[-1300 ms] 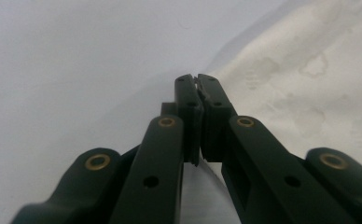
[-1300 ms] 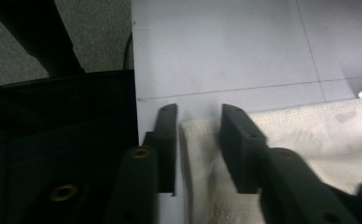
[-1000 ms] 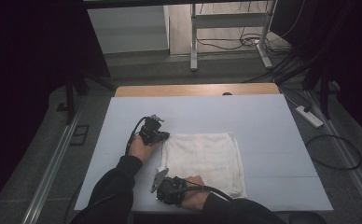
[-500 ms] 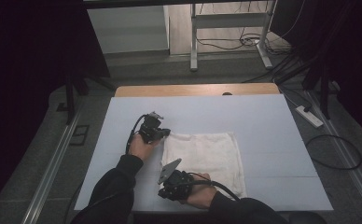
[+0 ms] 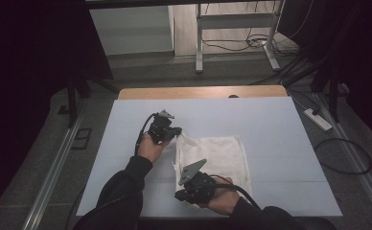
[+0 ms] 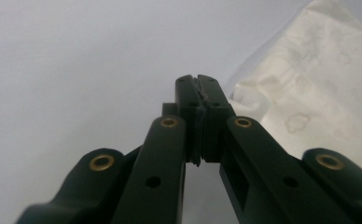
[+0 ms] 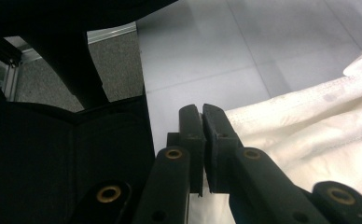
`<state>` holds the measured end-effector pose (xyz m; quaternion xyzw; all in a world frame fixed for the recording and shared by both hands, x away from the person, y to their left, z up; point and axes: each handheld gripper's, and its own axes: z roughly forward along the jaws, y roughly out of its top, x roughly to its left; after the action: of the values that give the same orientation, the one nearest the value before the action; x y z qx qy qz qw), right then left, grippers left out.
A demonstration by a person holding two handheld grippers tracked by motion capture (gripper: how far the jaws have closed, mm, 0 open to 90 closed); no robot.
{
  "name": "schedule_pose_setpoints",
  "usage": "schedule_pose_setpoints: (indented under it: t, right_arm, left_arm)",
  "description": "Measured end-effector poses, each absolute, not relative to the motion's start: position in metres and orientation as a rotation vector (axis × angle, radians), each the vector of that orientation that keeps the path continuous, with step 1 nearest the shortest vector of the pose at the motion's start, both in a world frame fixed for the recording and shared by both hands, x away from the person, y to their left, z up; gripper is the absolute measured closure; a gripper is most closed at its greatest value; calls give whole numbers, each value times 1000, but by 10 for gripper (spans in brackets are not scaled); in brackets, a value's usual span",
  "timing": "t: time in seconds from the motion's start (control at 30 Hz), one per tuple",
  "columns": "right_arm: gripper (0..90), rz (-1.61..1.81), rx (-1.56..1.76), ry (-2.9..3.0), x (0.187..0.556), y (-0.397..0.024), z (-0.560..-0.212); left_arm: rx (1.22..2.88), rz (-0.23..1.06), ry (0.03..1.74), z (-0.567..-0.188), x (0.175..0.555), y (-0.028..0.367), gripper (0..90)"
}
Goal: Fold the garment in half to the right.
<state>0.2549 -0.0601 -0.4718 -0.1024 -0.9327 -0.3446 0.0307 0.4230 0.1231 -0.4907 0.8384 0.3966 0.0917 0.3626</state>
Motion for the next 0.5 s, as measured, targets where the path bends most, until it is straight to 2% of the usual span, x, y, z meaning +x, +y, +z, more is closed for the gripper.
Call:
schedule_pose_setpoints:
  t: [0.5]
  right_arm:
    - [863,-1078,-436,-2853,258,-115,-462]
  left_arm:
    - [2174,217,936,-487,432,73,883]
